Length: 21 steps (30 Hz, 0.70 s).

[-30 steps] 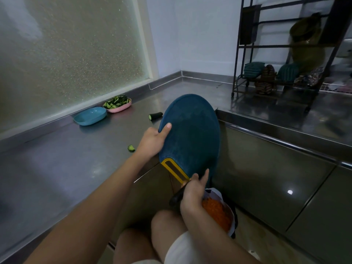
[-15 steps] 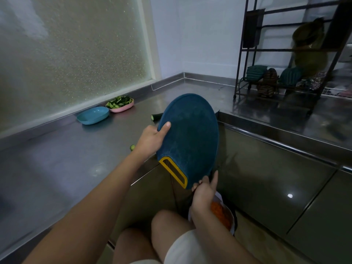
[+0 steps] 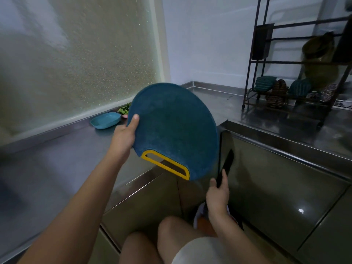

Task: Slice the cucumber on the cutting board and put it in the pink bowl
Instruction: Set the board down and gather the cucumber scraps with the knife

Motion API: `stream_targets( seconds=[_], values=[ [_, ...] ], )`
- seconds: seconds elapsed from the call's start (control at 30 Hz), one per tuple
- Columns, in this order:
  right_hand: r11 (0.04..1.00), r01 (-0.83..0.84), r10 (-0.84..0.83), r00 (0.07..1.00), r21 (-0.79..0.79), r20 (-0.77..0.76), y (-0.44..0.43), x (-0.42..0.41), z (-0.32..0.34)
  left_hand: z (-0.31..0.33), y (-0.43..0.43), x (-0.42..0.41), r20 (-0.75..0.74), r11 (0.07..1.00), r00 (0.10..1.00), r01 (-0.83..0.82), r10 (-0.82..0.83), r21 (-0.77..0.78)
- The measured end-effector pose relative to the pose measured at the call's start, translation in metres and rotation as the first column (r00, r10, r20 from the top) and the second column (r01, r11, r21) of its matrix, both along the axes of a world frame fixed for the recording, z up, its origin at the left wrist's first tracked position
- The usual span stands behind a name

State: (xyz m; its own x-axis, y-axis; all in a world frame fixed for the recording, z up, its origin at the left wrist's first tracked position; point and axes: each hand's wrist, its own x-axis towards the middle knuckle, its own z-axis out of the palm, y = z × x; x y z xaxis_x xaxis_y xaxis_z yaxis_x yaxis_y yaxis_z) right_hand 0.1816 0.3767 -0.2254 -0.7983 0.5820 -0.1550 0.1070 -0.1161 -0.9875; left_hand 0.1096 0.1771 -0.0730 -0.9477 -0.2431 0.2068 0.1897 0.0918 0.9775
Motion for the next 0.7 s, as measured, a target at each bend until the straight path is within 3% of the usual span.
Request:
stream_targets(
  seconds=[0.13,0.23,0.43,0.7],
  values=[
    [0.95,-0.076,0.095,0.994,0.304,-0.049,0.008,0.008,0.008,-0.011,-0.034,0.017,0.068,0.934,0.993,-0.111,0.093,0.34],
    [0.904,-0.091,0.162,0.977,0.418,-0.138,0.004,0.011,0.024,-0.018,-0.058,0.034,0.091,0.857,0.986,-0.168,0.141,0.487],
    [0.793,-0.215,0.407,0.883,0.57,-0.234,-0.019,-0.005,0.068,-0.023,-0.099,0.06,0.158,0.742,0.939,-0.338,0.304,0.579],
    [0.641,-0.409,0.617,0.778,0.65,-0.119,-0.049,-0.051,0.122,-0.039,-0.154,0.099,0.261,0.628,0.83,-0.547,0.493,0.553]
  ],
)
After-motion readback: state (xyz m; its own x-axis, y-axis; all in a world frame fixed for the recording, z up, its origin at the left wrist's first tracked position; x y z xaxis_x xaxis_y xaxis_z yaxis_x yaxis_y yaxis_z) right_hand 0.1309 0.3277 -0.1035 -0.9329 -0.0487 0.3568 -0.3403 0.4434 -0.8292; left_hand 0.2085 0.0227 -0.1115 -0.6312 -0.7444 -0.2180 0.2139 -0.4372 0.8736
